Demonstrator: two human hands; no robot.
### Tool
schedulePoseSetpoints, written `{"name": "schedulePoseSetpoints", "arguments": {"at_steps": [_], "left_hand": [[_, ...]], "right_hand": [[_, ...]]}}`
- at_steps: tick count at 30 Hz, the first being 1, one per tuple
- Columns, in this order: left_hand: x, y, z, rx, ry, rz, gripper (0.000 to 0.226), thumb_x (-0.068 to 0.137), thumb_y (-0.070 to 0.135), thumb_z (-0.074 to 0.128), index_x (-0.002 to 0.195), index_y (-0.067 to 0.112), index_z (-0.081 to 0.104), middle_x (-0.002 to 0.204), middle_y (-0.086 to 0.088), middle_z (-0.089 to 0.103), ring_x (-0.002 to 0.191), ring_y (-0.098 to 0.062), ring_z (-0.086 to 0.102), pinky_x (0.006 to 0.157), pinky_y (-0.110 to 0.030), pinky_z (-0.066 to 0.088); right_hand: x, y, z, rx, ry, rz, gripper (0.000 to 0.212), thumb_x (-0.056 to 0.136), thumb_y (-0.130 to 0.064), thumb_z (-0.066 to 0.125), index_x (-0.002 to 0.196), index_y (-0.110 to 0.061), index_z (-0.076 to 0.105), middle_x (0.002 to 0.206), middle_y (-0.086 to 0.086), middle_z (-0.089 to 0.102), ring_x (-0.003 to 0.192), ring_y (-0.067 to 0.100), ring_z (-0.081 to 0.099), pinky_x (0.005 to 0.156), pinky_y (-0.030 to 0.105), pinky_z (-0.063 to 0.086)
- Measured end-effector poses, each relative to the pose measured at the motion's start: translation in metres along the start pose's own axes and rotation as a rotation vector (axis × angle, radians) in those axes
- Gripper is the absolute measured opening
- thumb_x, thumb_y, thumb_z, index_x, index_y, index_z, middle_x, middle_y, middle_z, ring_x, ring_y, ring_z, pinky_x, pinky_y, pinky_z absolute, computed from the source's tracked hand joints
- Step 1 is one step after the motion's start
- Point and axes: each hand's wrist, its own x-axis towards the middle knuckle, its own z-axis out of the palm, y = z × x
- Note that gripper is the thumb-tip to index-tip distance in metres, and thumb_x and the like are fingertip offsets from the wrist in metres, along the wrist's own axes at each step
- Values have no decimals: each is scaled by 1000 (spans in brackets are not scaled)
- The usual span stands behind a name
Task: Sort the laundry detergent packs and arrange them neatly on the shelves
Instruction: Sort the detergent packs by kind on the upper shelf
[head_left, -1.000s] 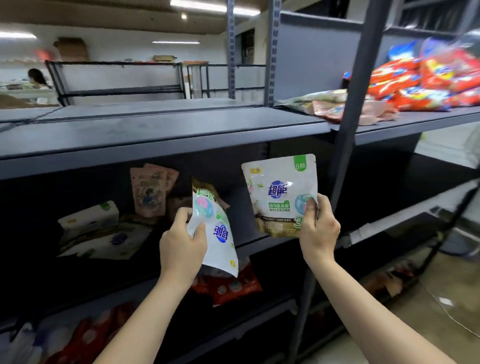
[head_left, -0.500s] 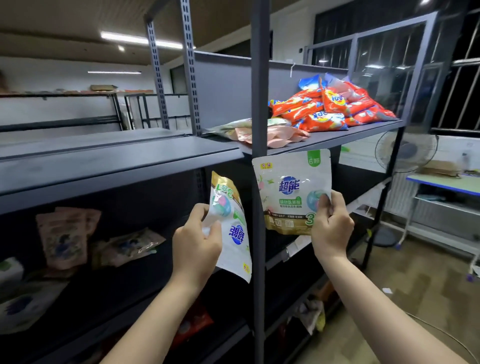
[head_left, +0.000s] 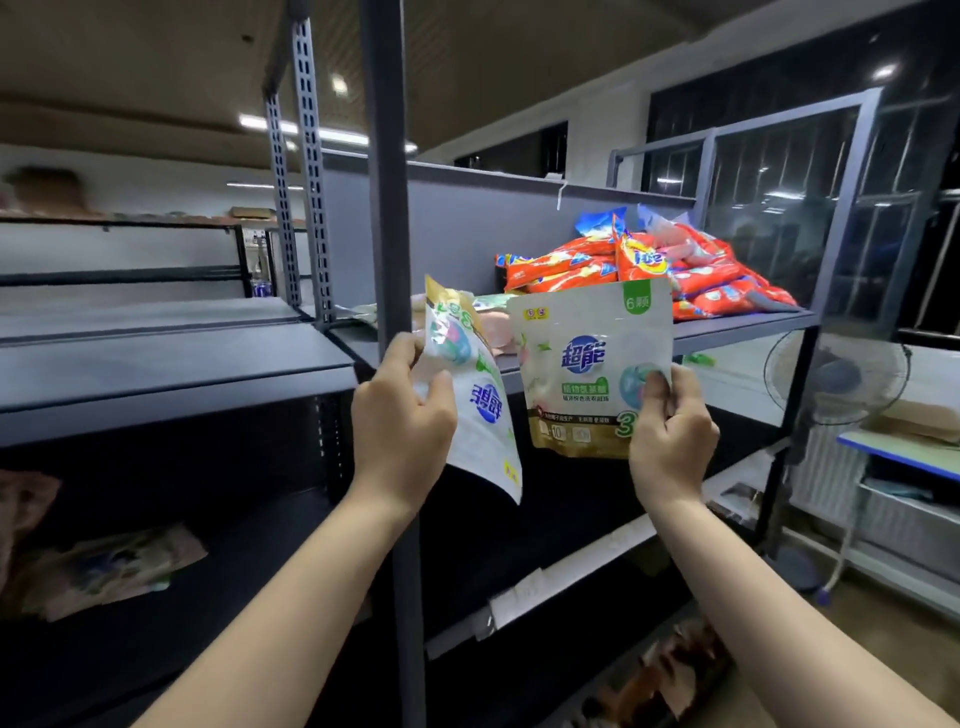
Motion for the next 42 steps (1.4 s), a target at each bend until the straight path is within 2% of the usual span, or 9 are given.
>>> {"name": "schedulePoseSetpoints", "arguments": {"at_steps": [6,12,16,24,28,31,35,39,42], "left_hand": [[54,19,52,229,135,34,12,85,8,50,97,7,52,77,-17,63,73,-40,55,63,-42,43],[121,19,83,488,294,53,19,83,9,44,101,13,51,93,-23,64,82,-44,55,61,-36,31],[160,6,107,625,349,107,21,87,10,44,104,12,56,95,-25,65,82,-46,56,59,-36,29],[227,-55,160,772,358,18,21,89,14,47,104,15,61,90,-22,66,85,-43,60,64,-36,35],[255,-79,179,844,414,63,28,86,6,49,110,15,61,85,-23,65,80,-44,60,60,-37,31],[271,-105,192,978,320,109,37,86,0,46,115,17,61,85,-19,66,77,-41,62,59,-34,32],[280,-136,212,1177,-48,-8,40,85,7,47,115,28,62,110,-10,67,101,-34,62,74,-33,41],[285,-161,214,949,-411,-359,45,89,17,40,128,36,56,138,-3,52,125,-29,47,104,-37,37],[287,-168,206,833,-433,-398,44,92,21,37,131,32,52,141,2,49,128,-27,43,107,-40,33]], "right_hand": [[61,22,14,7,12,3,25,99,-27,45,105,-10,62,85,-4,63,74,18,59,61,17,34],[109,40,42,9,27,10,23,99,-27,45,106,-13,61,94,6,70,80,26,60,61,19,29],[132,55,70,113,8,33,21,99,-26,45,105,-14,61,93,3,67,79,21,58,66,22,38],[181,89,139,240,-146,72,17,98,-18,45,101,-12,61,84,-4,60,74,13,52,56,12,33],[202,104,165,290,-170,65,14,98,-16,46,93,-15,58,74,-13,56,65,-7,52,53,4,35],[217,111,185,330,-180,71,14,99,-16,45,91,-15,57,74,-11,57,63,-7,53,52,6,36],[239,117,219,339,-186,65,16,100,-19,42,98,-12,58,82,0,62,70,8,56,59,19,45],[249,115,261,370,-244,94,17,101,-19,39,101,-14,56,81,-3,60,70,11,57,56,21,45],[250,108,293,452,-296,145,19,102,-16,36,107,-12,54,79,-9,57,72,13,56,56,19,45]]}}
